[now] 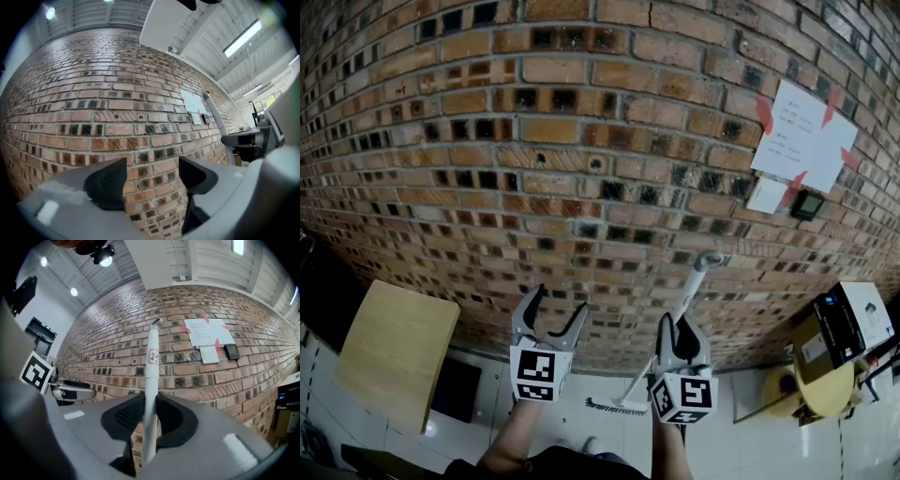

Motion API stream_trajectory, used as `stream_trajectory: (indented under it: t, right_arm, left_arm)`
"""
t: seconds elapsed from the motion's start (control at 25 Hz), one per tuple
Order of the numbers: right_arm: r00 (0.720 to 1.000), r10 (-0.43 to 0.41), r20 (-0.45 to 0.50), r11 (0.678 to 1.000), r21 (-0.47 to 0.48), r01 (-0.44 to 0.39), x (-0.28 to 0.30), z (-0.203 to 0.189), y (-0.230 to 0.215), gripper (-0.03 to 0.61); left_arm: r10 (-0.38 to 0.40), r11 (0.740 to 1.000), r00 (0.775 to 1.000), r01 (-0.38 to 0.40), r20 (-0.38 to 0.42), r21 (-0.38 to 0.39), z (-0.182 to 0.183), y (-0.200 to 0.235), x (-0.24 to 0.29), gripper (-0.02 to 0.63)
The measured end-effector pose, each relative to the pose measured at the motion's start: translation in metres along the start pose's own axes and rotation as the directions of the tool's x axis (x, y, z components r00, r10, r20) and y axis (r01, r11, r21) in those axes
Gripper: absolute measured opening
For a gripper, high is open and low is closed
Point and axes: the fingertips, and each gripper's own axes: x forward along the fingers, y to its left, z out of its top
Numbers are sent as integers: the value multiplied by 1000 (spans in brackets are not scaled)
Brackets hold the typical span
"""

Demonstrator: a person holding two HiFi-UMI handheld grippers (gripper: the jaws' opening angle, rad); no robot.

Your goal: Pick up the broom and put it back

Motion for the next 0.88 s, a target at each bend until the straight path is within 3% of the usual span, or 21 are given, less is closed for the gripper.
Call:
stream_trajectory:
  t: [0.44,0.88]
  right_arm:
    - [986,-78,-146,997,-8,78,-20,-82,-51,81]
    - [931,-28,-363,1000,-14,24,-28,-209,-96,78]
  left_arm:
    - [-154,988,984,152,-87,-25,-50,-56,41,351]
    - [-264,964,943,262,-204,-36,-117,-107,74,350]
